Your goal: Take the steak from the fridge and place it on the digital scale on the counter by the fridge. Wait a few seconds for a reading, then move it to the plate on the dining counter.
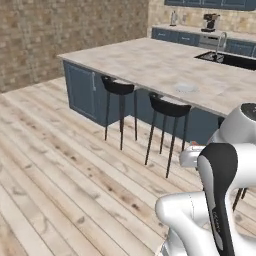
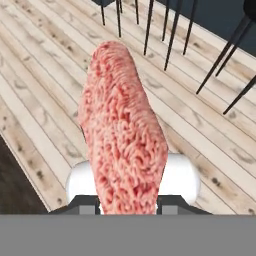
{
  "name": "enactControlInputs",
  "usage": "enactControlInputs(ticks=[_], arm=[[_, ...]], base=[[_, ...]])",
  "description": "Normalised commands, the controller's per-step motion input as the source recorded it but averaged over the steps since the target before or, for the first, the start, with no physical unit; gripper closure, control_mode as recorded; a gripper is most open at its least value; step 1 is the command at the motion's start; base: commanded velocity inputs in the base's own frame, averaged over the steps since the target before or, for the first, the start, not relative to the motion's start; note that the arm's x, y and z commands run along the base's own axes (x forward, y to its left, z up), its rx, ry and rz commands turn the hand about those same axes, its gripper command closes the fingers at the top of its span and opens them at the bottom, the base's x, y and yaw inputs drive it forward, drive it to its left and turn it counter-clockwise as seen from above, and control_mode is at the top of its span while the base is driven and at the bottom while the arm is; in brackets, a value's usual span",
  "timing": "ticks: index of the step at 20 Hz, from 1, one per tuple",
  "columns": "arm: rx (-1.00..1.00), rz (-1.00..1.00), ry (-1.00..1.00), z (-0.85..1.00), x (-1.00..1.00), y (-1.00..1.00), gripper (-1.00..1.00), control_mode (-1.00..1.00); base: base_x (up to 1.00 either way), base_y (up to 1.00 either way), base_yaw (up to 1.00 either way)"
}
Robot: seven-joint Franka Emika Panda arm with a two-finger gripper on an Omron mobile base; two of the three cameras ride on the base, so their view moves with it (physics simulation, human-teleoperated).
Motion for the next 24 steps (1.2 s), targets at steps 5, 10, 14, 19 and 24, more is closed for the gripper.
enactControlInputs(ticks=[5, 10, 14, 19, 24], arm=[[0.00, 0.00, 0.00, 0.00, 0.00, 0.00, 1.00, 1.00], [0.00, 0.00, 0.00, 0.00, 0.00, 0.00, 1.00, 1.00], [0.00, 0.00, 0.00, 0.00, 0.00, 0.00, 1.00, 1.00], [0.00, 0.00, 0.00, 0.00, 0.00, 0.00, 1.00, 1.00], [0.00, 0.00, 0.00, 0.00, 0.00, 0.00, 1.00, 1.00]], base=[[1.00, 0.48, -0.50], [1.00, 0.51, -0.53], [1.00, 0.51, -0.56], [1.00, 0.49, -0.54], [1.00, 0.46, -0.53]])
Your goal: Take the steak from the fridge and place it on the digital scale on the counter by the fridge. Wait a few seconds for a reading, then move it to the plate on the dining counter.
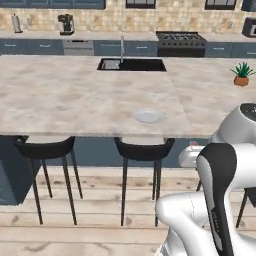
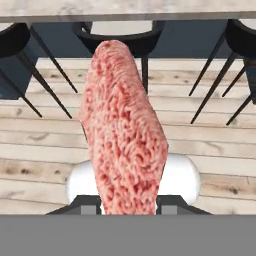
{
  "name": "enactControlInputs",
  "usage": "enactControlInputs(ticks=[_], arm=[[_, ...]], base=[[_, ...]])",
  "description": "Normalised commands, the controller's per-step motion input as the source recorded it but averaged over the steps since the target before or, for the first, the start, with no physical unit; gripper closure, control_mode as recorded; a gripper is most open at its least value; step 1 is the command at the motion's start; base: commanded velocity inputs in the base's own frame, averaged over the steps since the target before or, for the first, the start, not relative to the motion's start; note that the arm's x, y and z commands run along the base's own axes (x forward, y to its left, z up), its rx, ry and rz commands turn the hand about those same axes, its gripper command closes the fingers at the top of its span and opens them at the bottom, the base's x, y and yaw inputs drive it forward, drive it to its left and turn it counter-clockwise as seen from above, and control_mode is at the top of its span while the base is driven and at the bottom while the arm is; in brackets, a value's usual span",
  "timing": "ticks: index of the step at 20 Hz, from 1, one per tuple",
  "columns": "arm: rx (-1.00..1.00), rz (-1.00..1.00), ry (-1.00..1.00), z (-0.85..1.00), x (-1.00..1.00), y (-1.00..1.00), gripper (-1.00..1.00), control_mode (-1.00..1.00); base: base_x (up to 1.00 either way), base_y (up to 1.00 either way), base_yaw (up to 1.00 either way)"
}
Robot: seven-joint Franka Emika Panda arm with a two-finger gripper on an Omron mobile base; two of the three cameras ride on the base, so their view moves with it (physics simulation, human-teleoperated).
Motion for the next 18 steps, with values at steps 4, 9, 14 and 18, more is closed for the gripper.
enactControlInputs(ticks=[4, 9, 14, 18], arm=[[0.00, 0.00, 0.00, 0.00, 0.00, 0.00, 1.00, 1.00], [0.00, 0.00, 0.00, 0.00, 0.00, 0.00, 1.00, 1.00], [0.00, 0.00, 0.00, 0.00, 0.00, 0.00, 1.00, 1.00], [0.00, 0.00, 0.00, 0.00, 0.00, 0.00, 1.00, 1.00]], base=[[1.00, 0.36, -0.48], [1.00, 0.04, -0.26], [0.96, 0.00, -0.06], [0.84, 0.00, -0.04]])
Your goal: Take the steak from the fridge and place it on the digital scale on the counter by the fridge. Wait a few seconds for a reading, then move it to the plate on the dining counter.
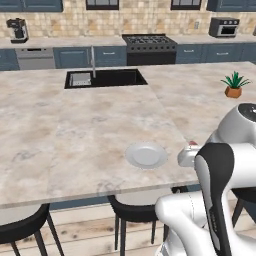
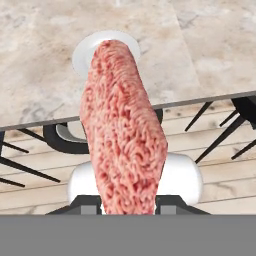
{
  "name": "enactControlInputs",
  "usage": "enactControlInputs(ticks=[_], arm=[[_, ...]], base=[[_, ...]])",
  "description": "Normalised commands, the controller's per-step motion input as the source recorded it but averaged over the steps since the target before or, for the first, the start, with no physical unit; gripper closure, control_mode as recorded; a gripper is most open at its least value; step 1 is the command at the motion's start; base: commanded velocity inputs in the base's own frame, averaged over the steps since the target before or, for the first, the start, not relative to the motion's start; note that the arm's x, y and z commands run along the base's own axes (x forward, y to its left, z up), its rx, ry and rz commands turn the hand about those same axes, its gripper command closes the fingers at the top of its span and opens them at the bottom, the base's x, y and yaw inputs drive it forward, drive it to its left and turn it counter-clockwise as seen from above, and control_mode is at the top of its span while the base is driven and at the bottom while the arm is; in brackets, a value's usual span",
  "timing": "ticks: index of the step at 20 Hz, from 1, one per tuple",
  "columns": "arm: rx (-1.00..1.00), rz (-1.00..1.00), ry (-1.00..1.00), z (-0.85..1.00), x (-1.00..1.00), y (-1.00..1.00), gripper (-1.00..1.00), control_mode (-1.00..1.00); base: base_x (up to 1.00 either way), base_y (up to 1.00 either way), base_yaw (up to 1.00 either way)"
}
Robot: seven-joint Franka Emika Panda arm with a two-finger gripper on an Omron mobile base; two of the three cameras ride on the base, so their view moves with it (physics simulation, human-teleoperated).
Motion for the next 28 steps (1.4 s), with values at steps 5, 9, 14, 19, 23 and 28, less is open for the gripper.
enactControlInputs(ticks=[5, 9, 14, 19, 23, 28], arm=[[0.00, 0.00, 0.00, 0.00, 0.00, 0.00, 1.00, 1.00], [0.00, 0.00, 0.00, 0.00, 0.00, 0.00, 1.00, 1.00], [0.00, 0.00, 0.00, 0.00, 0.00, 0.00, 1.00, 1.00], [-0.01, 0.00, 0.13, 0.00, 0.45, 0.15, 1.00, -1.00], [-0.01, 0.00, 0.34, 0.00, 1.00, 0.45, 1.00, -1.00], [-0.02, 0.00, 0.27, -0.08, 1.00, 0.31, 1.00, -1.00]], base=[[0.26, 0.00, -0.01], [0.00, 0.00, 0.00], [0.00, 0.00, 0.00], [0.00, 0.00, 0.00], [0.00, 0.00, 0.00], [0.00, 0.00, 0.00]])
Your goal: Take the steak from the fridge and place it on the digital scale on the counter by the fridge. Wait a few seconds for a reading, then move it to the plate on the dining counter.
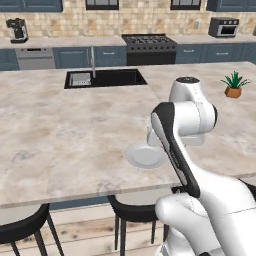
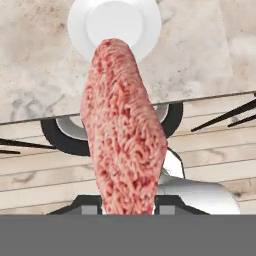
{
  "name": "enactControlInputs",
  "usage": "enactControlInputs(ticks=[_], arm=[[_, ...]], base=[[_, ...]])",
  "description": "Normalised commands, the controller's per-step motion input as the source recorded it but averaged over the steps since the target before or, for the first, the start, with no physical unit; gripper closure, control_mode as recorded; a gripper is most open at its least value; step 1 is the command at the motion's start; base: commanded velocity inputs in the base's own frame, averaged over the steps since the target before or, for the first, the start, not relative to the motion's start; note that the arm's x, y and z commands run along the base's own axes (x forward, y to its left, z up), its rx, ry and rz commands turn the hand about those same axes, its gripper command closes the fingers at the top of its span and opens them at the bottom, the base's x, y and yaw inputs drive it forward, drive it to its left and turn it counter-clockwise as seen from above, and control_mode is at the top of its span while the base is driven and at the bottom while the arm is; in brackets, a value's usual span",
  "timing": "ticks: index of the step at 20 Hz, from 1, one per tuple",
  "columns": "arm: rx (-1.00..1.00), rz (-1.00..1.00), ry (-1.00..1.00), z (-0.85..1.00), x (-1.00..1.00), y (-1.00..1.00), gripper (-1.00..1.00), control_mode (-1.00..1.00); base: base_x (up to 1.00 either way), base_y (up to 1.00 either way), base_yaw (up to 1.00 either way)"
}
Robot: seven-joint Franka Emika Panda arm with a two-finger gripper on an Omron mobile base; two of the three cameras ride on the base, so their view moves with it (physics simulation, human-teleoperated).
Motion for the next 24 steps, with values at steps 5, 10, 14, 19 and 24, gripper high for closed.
enactControlInputs(ticks=[5, 10, 14, 19, 24], arm=[[-0.02, 0.00, 0.12, -0.40, 1.00, 0.07, 1.00, -1.00], [0.00, 0.04, 0.00, -0.88, 0.93, -0.04, 1.00, -1.00], [0.00, 0.09, 0.00, -0.63, 0.74, -0.05, 1.00, -1.00], [0.01, 0.08, -0.05, -0.39, 0.40, -0.08, 1.00, -1.00], [0.00, 0.06, -0.01, 0.00, 0.06, -0.04, 1.00, -1.00]], base=[[0.00, 0.00, 0.00], [0.00, 0.00, 0.00], [0.00, 0.00, 0.00], [0.00, 0.00, 0.00], [0.00, 0.00, 0.00]])
